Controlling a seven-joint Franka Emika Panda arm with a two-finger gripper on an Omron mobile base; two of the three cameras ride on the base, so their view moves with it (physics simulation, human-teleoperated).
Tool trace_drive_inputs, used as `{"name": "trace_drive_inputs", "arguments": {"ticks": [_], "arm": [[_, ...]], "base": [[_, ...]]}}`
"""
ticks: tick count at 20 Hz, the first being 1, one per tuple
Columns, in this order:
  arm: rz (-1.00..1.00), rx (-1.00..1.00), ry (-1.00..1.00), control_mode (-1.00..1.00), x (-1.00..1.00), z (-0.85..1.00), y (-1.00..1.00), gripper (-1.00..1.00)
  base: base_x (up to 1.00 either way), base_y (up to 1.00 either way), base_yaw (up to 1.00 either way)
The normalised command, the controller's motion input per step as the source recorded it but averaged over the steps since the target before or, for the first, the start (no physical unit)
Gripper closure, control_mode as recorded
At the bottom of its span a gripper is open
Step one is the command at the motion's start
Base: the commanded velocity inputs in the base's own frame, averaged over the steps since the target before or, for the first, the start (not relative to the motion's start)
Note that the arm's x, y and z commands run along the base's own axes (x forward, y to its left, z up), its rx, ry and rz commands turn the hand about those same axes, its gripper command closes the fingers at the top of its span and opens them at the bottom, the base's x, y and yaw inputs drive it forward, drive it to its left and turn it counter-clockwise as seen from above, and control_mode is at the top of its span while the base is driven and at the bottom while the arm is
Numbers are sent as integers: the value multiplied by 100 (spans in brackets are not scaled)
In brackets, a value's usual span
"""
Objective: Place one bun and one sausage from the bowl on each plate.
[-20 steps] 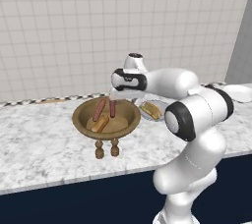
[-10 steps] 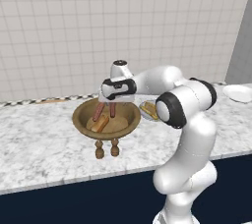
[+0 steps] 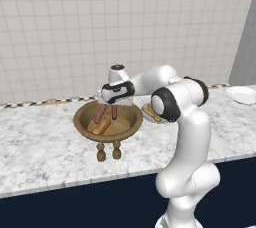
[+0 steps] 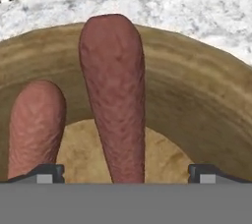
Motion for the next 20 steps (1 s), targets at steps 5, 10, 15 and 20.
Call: {"name": "trace_drive_inputs", "arguments": {"ticks": [5,10,15,20], "arm": [[-8,0,0,-100,13,-31,2,-100],[-1,0,0,-100,0,-31,0,100],[0,0,-1,-100,0,-46,5,100],[13,0,-6,-100,-19,-77,1,100]], "base": [[0,0,0],[0,0,0],[0,0,0],[0,0,0]]}}
